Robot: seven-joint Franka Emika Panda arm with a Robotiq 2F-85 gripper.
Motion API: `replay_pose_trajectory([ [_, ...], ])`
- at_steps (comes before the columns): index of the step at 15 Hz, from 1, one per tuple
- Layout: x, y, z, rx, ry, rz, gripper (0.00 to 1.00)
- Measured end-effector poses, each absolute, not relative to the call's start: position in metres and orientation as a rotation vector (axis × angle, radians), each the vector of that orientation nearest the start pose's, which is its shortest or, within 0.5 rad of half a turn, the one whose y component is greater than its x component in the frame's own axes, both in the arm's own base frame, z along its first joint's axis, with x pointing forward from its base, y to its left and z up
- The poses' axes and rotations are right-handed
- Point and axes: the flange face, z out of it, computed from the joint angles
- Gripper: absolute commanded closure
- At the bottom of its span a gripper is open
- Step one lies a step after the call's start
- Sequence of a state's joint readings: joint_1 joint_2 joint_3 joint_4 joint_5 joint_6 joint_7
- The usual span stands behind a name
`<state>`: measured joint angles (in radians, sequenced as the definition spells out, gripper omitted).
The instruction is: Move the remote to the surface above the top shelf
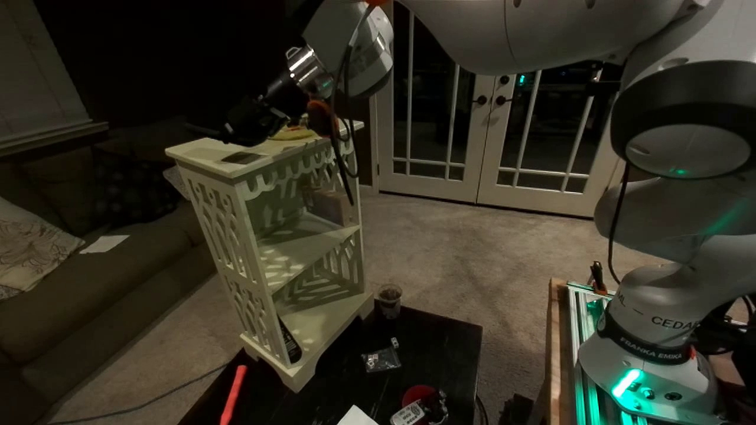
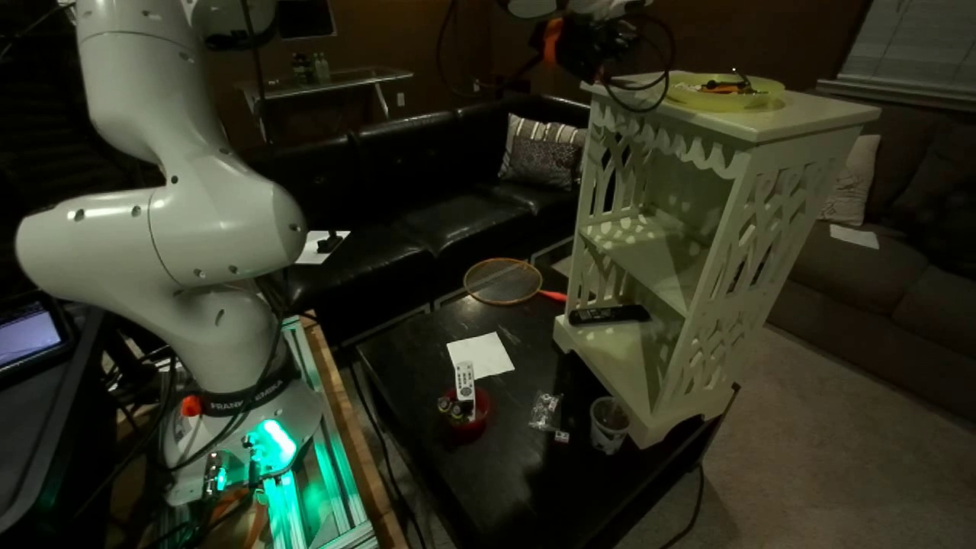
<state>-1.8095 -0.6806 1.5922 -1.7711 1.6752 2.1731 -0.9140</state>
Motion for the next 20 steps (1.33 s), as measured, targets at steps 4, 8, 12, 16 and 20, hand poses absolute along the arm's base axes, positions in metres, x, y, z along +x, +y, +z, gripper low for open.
replay_pose_trajectory([
  [4, 0.647, 0.070, 0.529, -2.446, -0.079, -1.131, 0.58],
  [8, 0.657, 0.067, 0.529, -2.538, 0.013, -1.072, 0.58],
  [12, 0.667, 0.082, 0.521, -2.578, 0.106, -0.998, 0.58],
  [16, 0.678, 0.090, 0.520, -2.578, 0.218, -1.037, 0.03],
  [20, 0.686, 0.089, 0.522, -2.593, 0.284, -1.144, 0.00],
])
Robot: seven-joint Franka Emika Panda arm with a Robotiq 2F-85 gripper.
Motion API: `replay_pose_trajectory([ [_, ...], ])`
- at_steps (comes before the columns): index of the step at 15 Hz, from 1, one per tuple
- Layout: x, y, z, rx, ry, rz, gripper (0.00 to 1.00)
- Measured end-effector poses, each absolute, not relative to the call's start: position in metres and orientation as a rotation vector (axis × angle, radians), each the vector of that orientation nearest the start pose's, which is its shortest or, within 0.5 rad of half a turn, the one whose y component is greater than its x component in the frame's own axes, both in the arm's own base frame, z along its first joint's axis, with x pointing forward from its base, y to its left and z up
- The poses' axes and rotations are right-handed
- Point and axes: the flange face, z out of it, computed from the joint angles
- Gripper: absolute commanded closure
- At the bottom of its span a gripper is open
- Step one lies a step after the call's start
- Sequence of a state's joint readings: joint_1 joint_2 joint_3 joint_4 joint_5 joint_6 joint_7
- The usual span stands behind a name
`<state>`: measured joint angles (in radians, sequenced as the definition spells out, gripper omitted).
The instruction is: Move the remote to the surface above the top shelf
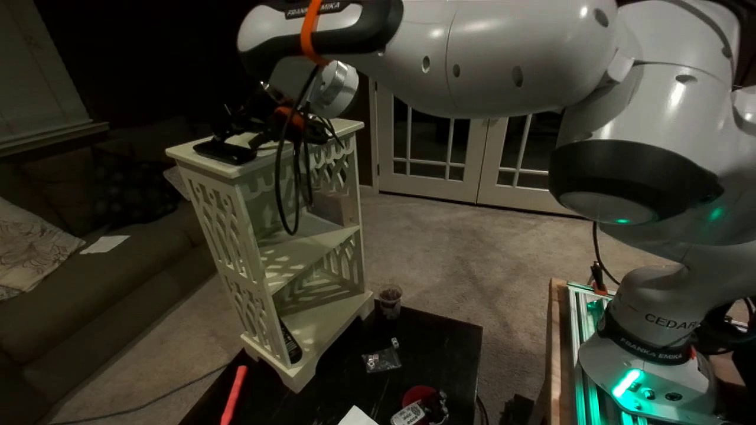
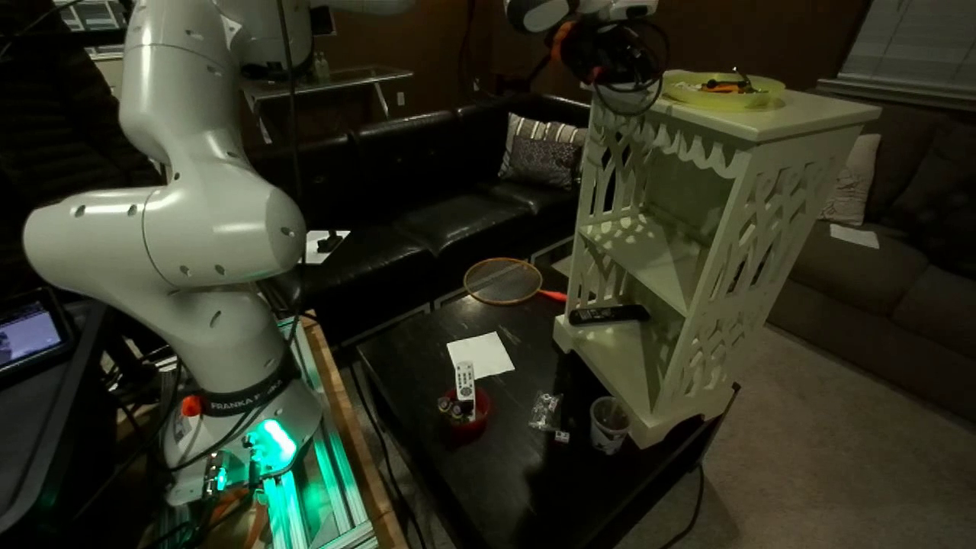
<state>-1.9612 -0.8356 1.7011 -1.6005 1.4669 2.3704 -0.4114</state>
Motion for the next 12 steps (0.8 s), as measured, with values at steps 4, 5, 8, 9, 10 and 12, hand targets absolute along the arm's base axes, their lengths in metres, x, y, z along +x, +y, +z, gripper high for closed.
replay_pose_trajectory([
  [4, 0.685, 0.065, 0.567, -2.557, 0.339, -1.380, 0.00],
  [5, 0.683, 0.054, 0.584, -2.542, 0.346, -1.434, 0.00],
  [8, 0.668, 0.015, 0.640, -2.477, 0.347, -1.565, 0.00],
  [9, 0.660, -0.002, 0.659, -2.450, 0.348, -1.603, 0.00],
  [10, 0.652, -0.019, 0.677, -2.422, 0.350, -1.647, 0.00],
  [12, 0.632, -0.055, 0.709, -2.356, 0.370, -1.758, 0.00],
])
